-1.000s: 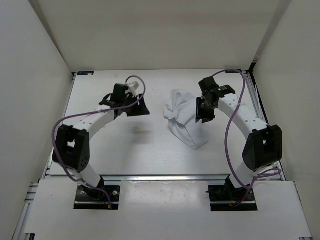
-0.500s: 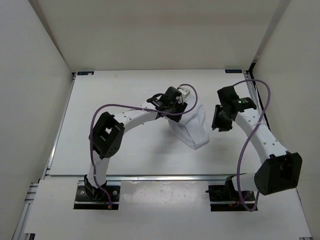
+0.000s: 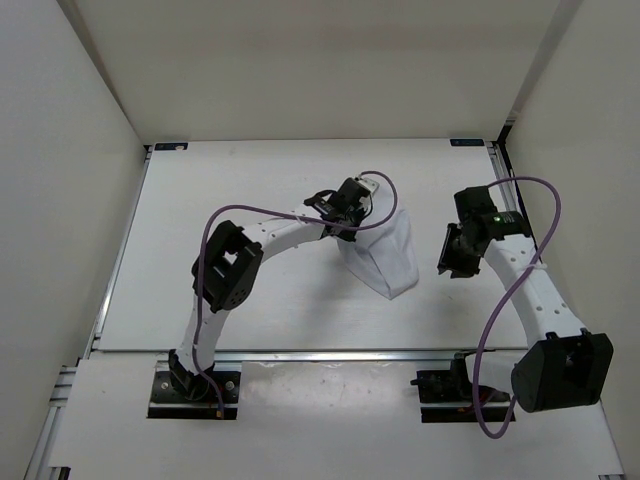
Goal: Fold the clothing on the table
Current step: Flatten the skirt out
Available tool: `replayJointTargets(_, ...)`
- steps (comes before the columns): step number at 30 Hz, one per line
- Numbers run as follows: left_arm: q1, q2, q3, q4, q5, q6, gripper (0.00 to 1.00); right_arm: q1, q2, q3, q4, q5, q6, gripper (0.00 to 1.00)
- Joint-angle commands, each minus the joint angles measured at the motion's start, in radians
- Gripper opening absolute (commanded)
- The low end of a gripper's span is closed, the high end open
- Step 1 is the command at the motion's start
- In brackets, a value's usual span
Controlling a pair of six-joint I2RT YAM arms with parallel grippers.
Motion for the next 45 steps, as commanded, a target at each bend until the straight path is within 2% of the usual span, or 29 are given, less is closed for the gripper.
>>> replayJointTargets(1,-0.014,0.003,0.045,0.013,0.042,-0.019,0.21,-0.008,-0.031,-0.007,-0.017,-0.018,-0.018,0.37)
replayJointTargets(2,-0.015,-0.002,0.045,0.01,0.054,-0.029,0.06,-0.011,-0.032,-0.02,-0.004,-0.041,-0.021,0.38)
replayJointTargets(3,-0.014,-0.002,0.049,-0.001,0.062,-0.037,0.0,-0.012,-0.032,-0.038,0.003,-0.055,-0.014,0.39)
replayJointTargets(5,0.003,-0.028,0.063,-0.013,0.089,-0.045,0.0,-0.002,-0.026,-0.069,0.035,-0.103,-0.012,0.41)
replayJointTargets(8,0.048,-0.101,0.045,-0.004,0.221,-0.098,0.0,0.026,-0.021,-0.128,0.107,-0.174,0.035,0.43)
replayJointTargets(10,0.113,-0.166,-0.024,0.103,0.385,-0.21,0.0,0.028,-0.011,-0.17,0.17,-0.23,0.055,0.44)
replayJointTargets(12,0.187,-0.261,-0.177,0.206,0.477,-0.297,0.0,0.026,-0.002,-0.227,0.251,-0.29,0.101,0.44)
replayJointTargets(19,0.262,-0.398,-0.461,0.317,0.499,-0.362,0.0,0.052,0.034,-0.319,0.426,-0.342,0.284,0.44)
replayJointTargets(24,0.229,-0.418,-0.514,0.324,0.484,-0.347,0.0,0.074,0.095,-0.333,0.522,-0.405,0.411,0.44)
replayJointTargets(28,0.216,-0.433,-0.563,0.332,0.493,-0.364,0.0,0.146,0.156,-0.327,0.593,-0.449,0.552,0.44)
replayJointTargets(35,0.238,-0.502,-0.665,0.341,0.488,-0.362,0.0,0.25,0.196,-0.359,0.665,-0.442,0.804,0.44)
replayJointTargets(45,0.261,-0.54,-0.688,0.338,0.482,-0.342,0.0,0.294,0.226,-0.385,0.664,-0.442,0.976,0.42)
